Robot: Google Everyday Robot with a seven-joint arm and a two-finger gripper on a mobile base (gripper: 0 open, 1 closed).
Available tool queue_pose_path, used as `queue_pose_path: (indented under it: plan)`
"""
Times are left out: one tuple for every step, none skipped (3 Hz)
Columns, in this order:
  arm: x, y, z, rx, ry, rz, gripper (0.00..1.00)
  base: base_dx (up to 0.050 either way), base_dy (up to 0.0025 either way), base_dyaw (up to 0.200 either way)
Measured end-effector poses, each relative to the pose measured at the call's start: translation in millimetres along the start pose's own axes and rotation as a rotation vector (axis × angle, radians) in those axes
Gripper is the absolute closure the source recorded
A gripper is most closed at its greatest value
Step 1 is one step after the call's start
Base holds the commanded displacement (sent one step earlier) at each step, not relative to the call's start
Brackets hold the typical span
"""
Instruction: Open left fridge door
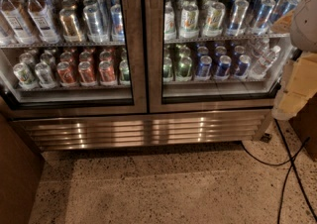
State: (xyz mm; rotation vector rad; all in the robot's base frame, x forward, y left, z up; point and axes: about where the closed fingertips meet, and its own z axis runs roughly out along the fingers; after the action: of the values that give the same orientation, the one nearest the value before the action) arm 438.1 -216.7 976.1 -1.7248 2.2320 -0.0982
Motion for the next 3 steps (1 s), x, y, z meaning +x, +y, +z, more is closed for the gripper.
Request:
queue_pose_path:
  plan:
    - [0.0,0.0,0.0,0.0,0.0,0.0,0.0,0.05,0.0,0.0]
    - [0.0,0.0,0.0,0.0,0.0,0.0,0.0,0.05,-0.00002,0.0]
    - [0.0,0.0,0.0,0.0,0.0,0.0,0.0,0.05,0.0,0.0]
